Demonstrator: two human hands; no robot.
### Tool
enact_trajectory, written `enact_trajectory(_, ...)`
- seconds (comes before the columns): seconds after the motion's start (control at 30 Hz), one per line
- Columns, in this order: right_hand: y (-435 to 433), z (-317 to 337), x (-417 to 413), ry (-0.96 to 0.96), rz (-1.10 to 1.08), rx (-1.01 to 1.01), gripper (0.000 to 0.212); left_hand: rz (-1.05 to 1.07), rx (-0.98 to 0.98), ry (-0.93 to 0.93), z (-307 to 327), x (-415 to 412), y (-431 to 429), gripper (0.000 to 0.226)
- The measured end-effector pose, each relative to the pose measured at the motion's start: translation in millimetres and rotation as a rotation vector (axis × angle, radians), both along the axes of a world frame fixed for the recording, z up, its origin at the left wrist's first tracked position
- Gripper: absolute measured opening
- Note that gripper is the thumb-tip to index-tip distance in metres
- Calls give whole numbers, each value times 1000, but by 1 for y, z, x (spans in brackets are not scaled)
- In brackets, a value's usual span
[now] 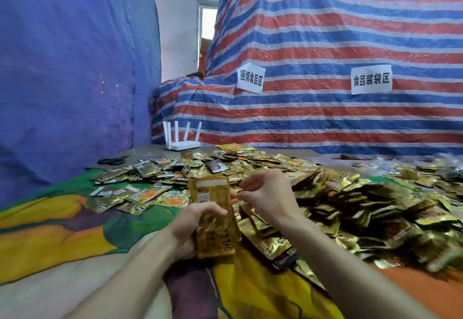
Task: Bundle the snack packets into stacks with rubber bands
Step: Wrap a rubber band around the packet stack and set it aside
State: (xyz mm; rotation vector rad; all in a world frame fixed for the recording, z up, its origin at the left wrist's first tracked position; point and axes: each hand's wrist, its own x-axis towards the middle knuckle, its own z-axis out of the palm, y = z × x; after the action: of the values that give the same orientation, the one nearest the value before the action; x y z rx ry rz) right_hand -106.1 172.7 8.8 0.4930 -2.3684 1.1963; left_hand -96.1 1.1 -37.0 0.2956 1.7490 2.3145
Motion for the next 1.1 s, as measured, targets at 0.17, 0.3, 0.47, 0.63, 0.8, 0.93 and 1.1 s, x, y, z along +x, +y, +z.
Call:
enact_trajectory(0.17, -16, -27, -17, 70, -35, -58, 11, 140, -47, -24, -3, -3, -2, 16)
enact_trajectory(0.3, -12, -34, -20, 84, -51, -45, 22, 257, -83, 5, -6, -7, 3, 11)
enact_trajectory(0.47, -3, -32, -15, 66, -39, -125, 17, 151, -22, 39, -7, -11, -2, 29)
enact_trajectory(0.63, 10, -29, -15, -40, 52, -215, 16, 2, 66, 92, -9, -15, -8, 32)
enact_trajectory(0.8, 18, -21, -11, -247, 239, -207, 5, -108, 313, 125, -7, -15, -12, 35)
enact_trajectory(0.93, 18, -13, -6, -504, 681, -576, 9, -140, 426, 119, -5, -14, -16, 34)
enact_trajectory(1.1, 25, -8, -3, -609, 1037, -1165, 30, -189, 446, 128, -5, -13, -15, 35)
